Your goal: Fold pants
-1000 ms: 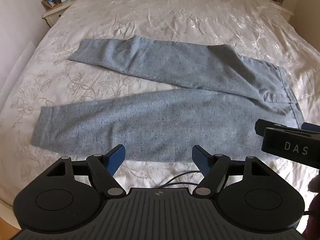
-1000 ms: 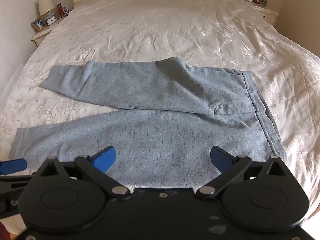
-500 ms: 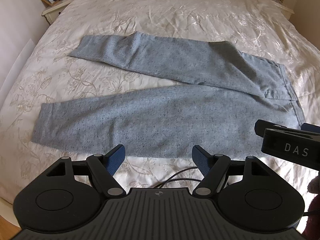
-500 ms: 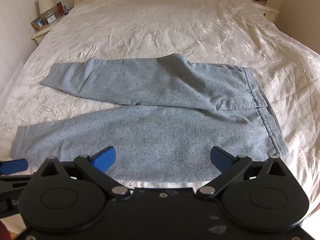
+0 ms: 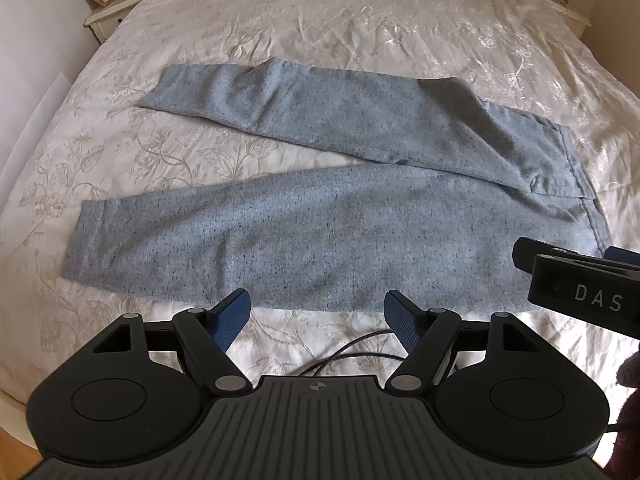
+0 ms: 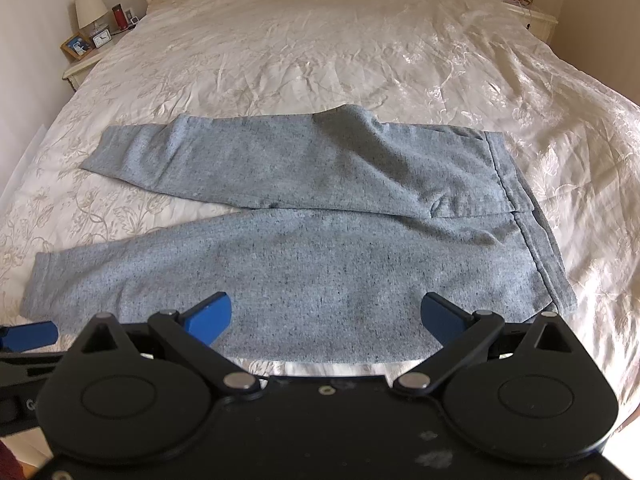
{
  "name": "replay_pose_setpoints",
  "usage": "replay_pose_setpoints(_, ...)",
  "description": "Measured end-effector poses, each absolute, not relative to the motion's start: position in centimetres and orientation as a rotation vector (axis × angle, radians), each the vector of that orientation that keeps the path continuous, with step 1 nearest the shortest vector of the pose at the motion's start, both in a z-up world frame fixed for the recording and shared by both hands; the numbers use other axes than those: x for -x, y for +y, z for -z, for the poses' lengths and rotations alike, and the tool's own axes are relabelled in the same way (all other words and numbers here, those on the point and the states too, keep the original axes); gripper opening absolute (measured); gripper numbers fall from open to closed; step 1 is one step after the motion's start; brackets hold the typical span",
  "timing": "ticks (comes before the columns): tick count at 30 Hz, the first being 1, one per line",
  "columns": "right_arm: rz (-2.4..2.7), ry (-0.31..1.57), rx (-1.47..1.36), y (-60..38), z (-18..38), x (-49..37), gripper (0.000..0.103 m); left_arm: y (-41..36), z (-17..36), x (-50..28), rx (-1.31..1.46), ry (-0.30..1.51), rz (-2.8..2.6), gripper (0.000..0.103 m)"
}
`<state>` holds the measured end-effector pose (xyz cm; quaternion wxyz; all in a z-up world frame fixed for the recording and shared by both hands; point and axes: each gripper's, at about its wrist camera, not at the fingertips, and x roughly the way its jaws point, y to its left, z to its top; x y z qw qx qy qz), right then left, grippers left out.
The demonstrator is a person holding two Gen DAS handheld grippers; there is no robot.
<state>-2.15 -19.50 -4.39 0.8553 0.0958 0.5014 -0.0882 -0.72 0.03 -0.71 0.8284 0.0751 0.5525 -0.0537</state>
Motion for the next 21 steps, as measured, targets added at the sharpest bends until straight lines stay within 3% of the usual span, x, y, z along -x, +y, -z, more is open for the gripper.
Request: replay_pose_setpoints(21,0.176,1.071,-0.225,-19.98,5.08,1.56,0.103,0.0,1.02,0.33,-0.182,1.182,0.099,0.073)
